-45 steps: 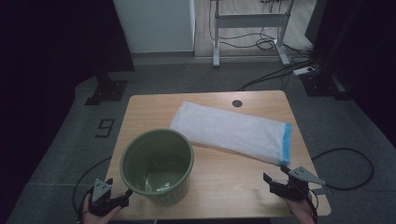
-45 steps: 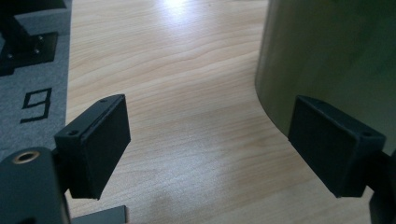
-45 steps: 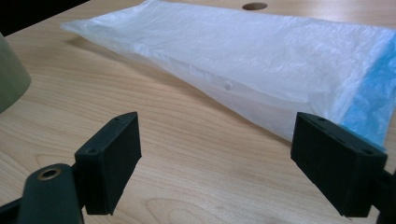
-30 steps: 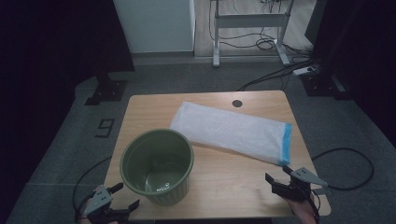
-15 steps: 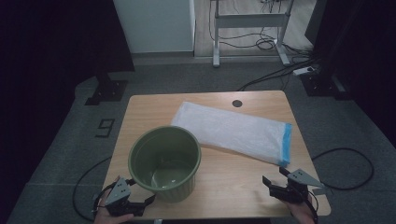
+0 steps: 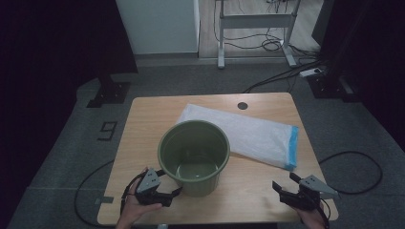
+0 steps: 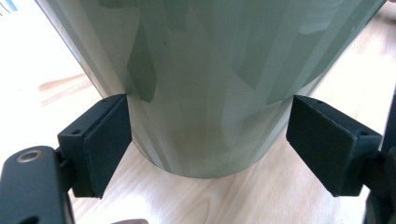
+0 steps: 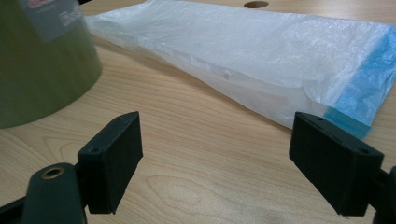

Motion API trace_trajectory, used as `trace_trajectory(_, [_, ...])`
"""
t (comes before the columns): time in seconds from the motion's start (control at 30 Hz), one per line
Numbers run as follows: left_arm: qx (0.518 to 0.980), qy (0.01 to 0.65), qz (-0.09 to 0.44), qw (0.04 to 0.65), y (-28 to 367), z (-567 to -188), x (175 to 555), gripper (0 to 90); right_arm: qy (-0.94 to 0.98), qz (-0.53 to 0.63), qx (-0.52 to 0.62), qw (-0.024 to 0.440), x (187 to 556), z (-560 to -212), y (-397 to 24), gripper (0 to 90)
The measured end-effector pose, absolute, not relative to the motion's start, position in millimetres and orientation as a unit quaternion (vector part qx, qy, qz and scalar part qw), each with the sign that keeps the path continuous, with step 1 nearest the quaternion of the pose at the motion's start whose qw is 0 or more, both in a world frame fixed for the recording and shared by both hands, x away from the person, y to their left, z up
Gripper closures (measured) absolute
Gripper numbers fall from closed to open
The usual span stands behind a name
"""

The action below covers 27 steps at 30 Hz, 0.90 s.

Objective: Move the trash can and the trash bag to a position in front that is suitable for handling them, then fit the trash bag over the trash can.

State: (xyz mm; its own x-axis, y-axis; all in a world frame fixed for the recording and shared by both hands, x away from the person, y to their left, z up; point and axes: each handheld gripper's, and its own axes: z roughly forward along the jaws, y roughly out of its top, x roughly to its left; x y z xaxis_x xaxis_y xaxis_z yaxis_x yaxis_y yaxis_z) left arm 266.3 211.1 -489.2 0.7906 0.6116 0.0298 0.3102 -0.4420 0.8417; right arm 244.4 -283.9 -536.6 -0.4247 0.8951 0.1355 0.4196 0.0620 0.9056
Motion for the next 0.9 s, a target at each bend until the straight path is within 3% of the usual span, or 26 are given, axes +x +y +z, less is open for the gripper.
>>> trace_trajectory(0.43, [0.835,0.279,0.167,0.444,185,-489,280,14.2,0.693,0.489,0.473,0.238,244,-537,-280,16.8])
trace_trajectory(0.9, [0.811,0.354,0.195,0.423,232,-497,251,14.0,0.694,0.486,0.468,0.25,243,-533,-277,16.5])
